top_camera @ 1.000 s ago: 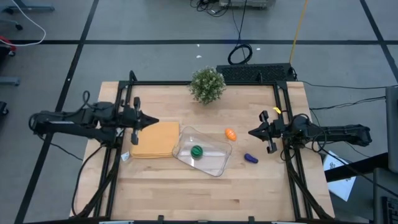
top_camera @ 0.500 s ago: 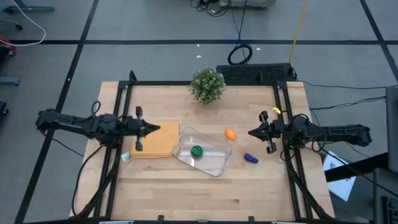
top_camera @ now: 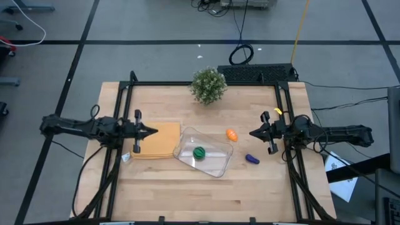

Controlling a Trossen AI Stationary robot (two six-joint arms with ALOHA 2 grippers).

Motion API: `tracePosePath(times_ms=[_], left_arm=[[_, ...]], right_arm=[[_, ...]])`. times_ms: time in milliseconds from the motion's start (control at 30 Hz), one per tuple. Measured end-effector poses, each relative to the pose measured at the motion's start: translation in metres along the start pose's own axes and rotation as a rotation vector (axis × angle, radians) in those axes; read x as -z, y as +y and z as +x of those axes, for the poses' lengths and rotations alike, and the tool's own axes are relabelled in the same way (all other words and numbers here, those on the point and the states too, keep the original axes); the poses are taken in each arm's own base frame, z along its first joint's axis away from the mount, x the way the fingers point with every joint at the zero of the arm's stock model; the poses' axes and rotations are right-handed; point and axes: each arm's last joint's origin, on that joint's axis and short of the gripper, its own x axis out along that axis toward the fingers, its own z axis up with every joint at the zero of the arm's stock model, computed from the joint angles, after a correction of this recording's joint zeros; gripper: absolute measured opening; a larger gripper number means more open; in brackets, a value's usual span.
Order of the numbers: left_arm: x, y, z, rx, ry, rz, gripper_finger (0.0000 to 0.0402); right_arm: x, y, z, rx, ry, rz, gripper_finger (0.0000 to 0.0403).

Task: Pick and placing Produce into tupperware
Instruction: Put the eggplant into the transparent bin

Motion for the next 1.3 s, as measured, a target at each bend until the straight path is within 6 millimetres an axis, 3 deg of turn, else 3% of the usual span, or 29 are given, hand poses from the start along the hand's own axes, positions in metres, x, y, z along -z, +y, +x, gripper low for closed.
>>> tracePosePath(times_ms=[400, 1300], left_arm=[[0.018, -0.003, 0.001, 0.010, 0.008, -0.016, 0.0000], [0.022, -0.004, 0.001, 0.017, 0.051, -0.055, 0.0003]], right_arm=[[0.000, 0.000, 0.000, -0.003, 0.001, 0.000, 0.0000], [0.007, -0.001, 0.004, -0.001, 0.066, 0.017, 0.0000]])
